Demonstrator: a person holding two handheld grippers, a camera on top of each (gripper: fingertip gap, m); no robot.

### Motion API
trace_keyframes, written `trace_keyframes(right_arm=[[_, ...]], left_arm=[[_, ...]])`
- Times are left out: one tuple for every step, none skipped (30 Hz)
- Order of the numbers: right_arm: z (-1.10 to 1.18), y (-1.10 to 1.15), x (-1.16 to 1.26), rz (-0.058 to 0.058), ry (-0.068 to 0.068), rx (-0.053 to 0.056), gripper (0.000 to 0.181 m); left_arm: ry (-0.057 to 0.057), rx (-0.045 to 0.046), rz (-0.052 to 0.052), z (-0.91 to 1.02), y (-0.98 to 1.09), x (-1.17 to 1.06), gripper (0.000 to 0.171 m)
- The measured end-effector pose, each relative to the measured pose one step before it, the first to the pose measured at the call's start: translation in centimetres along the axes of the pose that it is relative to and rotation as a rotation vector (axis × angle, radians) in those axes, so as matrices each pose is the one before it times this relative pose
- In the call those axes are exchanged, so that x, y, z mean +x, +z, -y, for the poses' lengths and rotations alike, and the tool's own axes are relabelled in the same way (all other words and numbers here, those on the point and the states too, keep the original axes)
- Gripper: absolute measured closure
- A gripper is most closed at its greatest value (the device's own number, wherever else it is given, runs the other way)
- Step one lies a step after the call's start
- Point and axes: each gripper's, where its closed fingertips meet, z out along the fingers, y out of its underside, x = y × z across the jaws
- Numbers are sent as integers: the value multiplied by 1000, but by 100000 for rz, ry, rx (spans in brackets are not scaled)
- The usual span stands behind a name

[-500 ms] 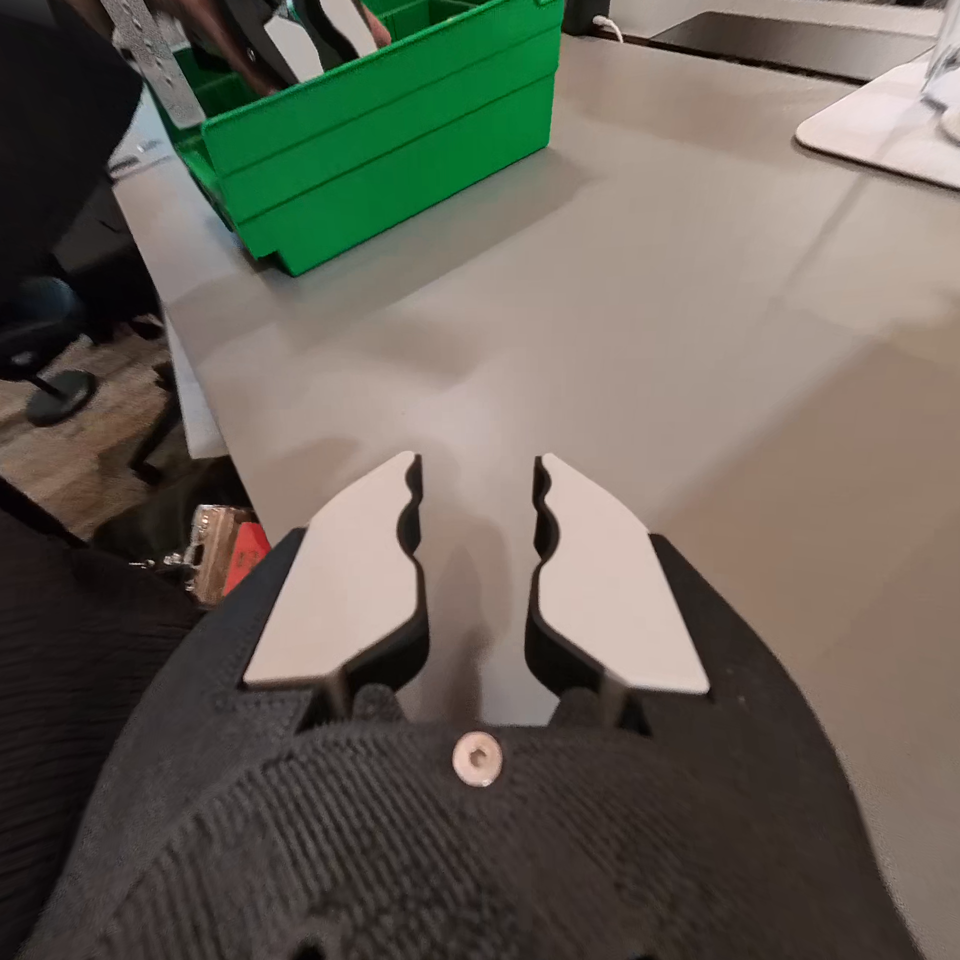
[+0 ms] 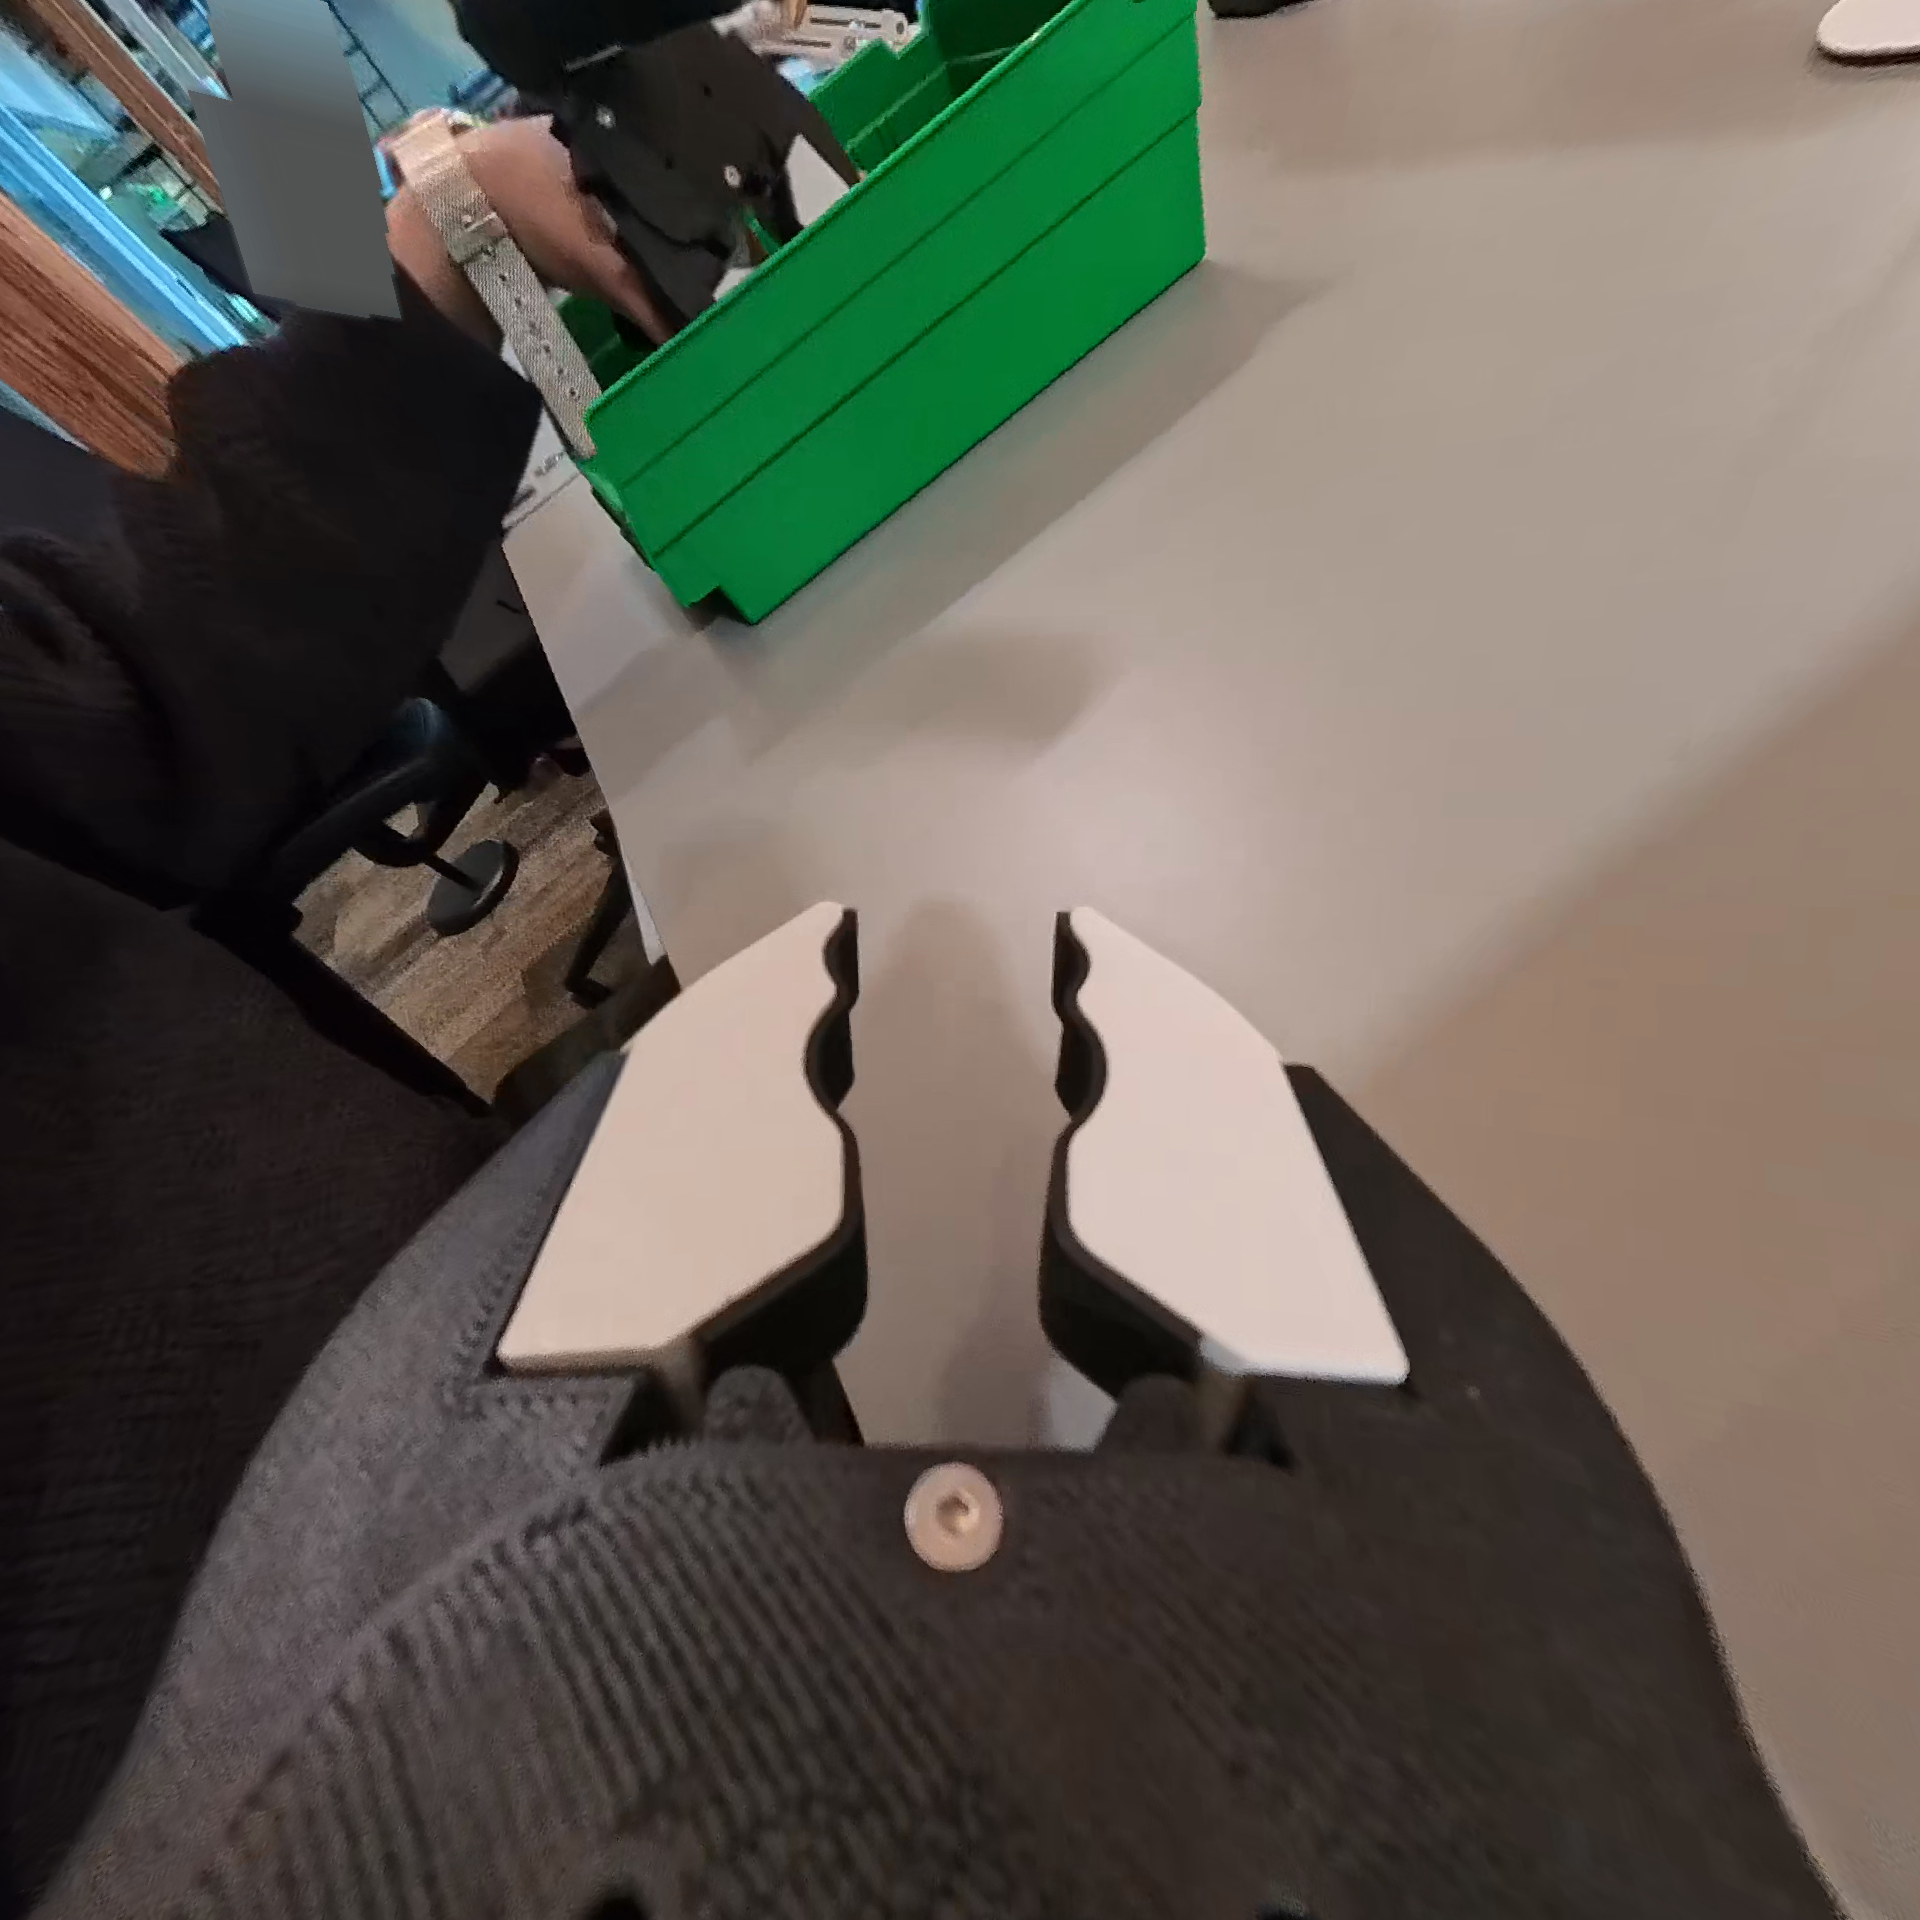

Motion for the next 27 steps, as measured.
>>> trace_keyframes(right_arm=[[-122, 90, -108, -252, -1468, -915, 145], [-144, 94, -74, -299, -1419, -1004, 145], [-140, 101, -52, -301, -1209, -970, 145], [-138, 86, -32, -254, -899, -893, 145], [-129, 66, -20, -118, -541, -723, 145], [-64, 38, -11, 10, -201, -386, 145], [-12, 12, 12, 72, 130, -69, 145], [31, -13, 21, 57, 357, 150, 145], [37, -43, 50, 80, 481, 302, 145], [59, -45, 43, 95, 632, 385, 145], [70, -55, 48, 117, 729, 472, 145], [78, -61, 16, 235, 744, 516, 145], [75, -63, 14, 266, 717, 481, 145], [68, -52, 21, 154, 595, 419, 145], [47, -48, 21, 58, 402, 306, 145], [32, -29, 25, -32, 200, 169, 145], [14, -31, 11, -61, 17, 17, 145], [-1, -23, -3, -70, -135, -40, 145], [1, -14, -20, -108, -248, -32, 145], [-1, -16, -16, -111, -302, -47, 146], [2, -9, -16, -111, -276, -67, 146], [-6, -5, -18, -88, -234, -62, 146], [2, -11, -4, -74, -196, -37, 146], [-4, 0, 5, -111, -167, -57, 146], [-4, 0, 6, -124, -164, -62, 146], [6, 11, 17, -100, -170, -79, 146], [6, -3, 11, -155, -229, -45, 146]], left_arm=[[52, 254, -198, -30, 165, -4, 129], [241, 357, 373, -20, 127, -84, 129], [360, 667, 452, 39, 86, -83, 129], [380, 649, 248, 50, 64, -43, 130], [287, 397, 289, 25, 72, -53, 130], [16, 71, -105, -11, 67, -6, 131], [-253, -360, -408, -63, 64, 32, 134], [-285, -502, -608, -98, 78, 70, 136], [-224, -443, -413, -98, 87, 54, 138], [-84, -528, 13, -113, 109, 3, 139], [65, -569, -58, -99, 67, 12, 140], [-106, 466, -33, 52, -28, -12, 141], [-56, 85, 448, 6, -33, -77, 142], [1, -345, 584, -59, -44, -104, 144], [28, -352, 263, -84, -87, -49, 145], [-128, 111, 188, -28, -133, -57, 146], [-394, 766, 805, 48, -206, -171, 147], [-388, 743, 795, 30, -271, -195, 147], [-448, 633, 974, 15, -340, -233, 147], [-426, 861, 1322, 29, -394, -286, 147], [-526, 1222, 1616, 70, -456, -331, 147], [-555, 1436, 1522, 82, -499, -337, 147], [-648, 1659, 1918, 98, -550, -416, 147], [-737, 1951, 2486, 134, -622, -540, 147], [-833, 3038, 2664, 242, -698, -587, 147], [-1370, 5717, 2963, 576, -780, -697, 147], [-2462, 7840, 2607, 814, -876, -732, 147]])
